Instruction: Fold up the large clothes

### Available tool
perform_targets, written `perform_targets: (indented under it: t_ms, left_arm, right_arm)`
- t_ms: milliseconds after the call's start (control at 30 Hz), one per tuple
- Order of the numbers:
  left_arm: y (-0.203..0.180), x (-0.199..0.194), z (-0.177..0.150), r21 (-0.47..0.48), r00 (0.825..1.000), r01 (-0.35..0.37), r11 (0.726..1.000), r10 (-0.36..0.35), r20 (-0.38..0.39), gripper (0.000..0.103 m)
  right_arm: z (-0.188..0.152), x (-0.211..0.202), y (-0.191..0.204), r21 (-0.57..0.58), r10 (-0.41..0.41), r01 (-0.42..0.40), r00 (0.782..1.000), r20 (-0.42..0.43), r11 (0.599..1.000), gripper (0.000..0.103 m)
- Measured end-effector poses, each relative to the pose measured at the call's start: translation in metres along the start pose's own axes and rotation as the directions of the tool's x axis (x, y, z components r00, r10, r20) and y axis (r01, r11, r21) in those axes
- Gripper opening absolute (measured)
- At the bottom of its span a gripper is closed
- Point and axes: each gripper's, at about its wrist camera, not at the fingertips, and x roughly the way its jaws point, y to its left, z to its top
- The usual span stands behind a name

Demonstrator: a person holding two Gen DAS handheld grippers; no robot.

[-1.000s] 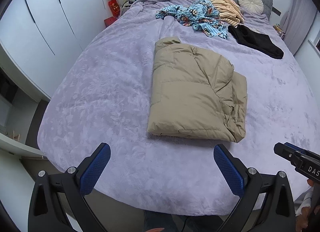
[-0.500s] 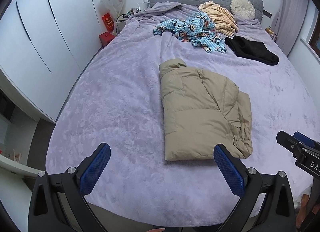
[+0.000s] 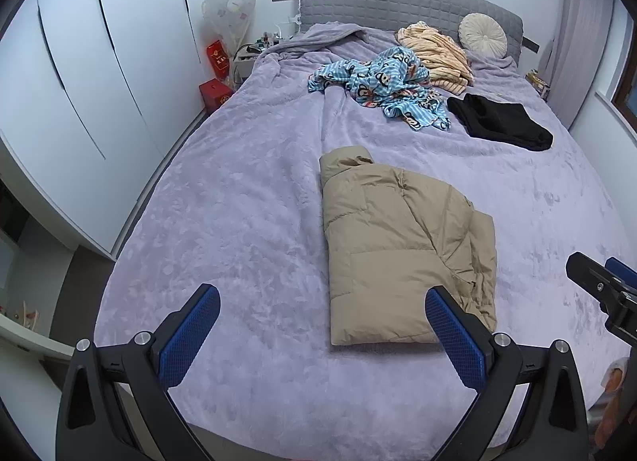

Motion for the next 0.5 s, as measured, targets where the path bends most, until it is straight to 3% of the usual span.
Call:
perform_targets:
  t_ms: [500]
  left_arm:
    - [-0.0035,-0.0093,0.0025,-0.009,1.0,-0.01,1.0,0.01,0.022,0.103]
  right_arm:
    - [0.007,-0.0027,-0.0019,-0.014,0.005,-0.005,1.0,-0.004,1.0,0.103]
